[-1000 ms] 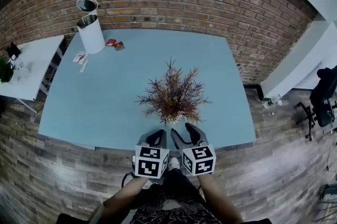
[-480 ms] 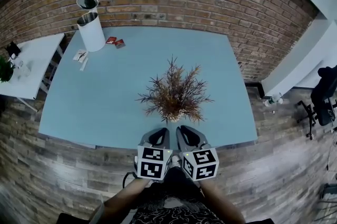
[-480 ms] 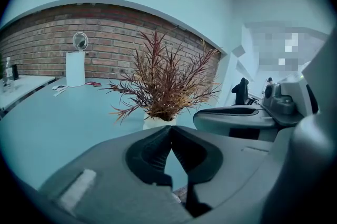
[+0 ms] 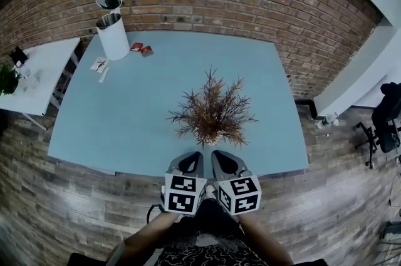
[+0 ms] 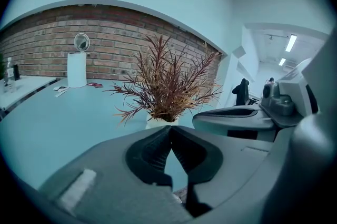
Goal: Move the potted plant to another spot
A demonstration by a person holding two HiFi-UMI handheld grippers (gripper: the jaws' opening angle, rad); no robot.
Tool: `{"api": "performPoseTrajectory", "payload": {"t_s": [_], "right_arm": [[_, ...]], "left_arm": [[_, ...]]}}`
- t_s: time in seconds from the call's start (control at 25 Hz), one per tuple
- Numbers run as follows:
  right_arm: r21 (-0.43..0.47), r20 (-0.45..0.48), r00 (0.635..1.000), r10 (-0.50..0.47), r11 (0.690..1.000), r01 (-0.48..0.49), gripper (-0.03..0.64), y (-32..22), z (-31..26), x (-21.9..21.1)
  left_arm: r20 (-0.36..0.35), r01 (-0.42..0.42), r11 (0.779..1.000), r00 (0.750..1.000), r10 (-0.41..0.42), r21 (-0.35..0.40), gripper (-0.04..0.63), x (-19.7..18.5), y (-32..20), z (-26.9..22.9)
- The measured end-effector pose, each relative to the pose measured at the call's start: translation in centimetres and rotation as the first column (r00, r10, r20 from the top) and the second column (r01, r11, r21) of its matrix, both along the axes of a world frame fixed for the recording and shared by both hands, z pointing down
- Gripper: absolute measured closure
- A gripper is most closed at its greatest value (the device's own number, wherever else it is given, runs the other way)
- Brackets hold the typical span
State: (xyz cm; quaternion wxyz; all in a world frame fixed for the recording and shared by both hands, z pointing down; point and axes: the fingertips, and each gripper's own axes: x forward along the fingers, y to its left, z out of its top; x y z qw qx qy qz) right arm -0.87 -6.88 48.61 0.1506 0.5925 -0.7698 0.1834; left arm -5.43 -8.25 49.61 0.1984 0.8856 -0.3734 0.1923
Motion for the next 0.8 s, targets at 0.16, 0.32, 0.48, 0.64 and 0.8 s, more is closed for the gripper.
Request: {"api": "performPoseTrajectory", "payload": {"t_s": [0.16, 0.32, 0.48, 0.64, 0.8], "right_arm": [[-0.004, 0.016, 1.000, 0.002, 1.000, -0.002, 0.611, -0.27, 0.06, -0.12], [-0.010, 0.027, 1.000, -0.003, 1.000, 0.003, 0.611, -0.41, 0.12, -0.33], [-0.009, 0.031, 1.000, -0.006, 1.000, 0.006, 0.611, -0.60, 0.12, -0.54], [-0.014, 0.037, 0.999, -0.006, 1.000, 0.007, 0.611, -0.81, 0.19, -0.61], [-0.015, 0.042, 0.999, -0.007, 1.000, 0.008, 0.611, -0.90, 0.32, -0.93]], "left_arm": [[0.007, 0.003, 1.000, 1.000, -0.003, 0.001, 0.595, -0.24, -0.19, 0.08], [0.003, 0.000, 1.000, 1.000, 0.000, 0.000, 0.595, -0.25, -0.22, 0.08], [-0.002, 0.001, 1.000, 1.000, -0.001, -0.005, 0.595, -0.35, -0.32, 0.28], [-0.009, 0.008, 1.000, 1.000, -0.008, -0.005, 0.595, -0.57, -0.61, 0.19], [-0.008, 0.011, 1.000, 1.000, -0.011, -0.011, 0.595, -0.92, -0.74, 0.49]]}}
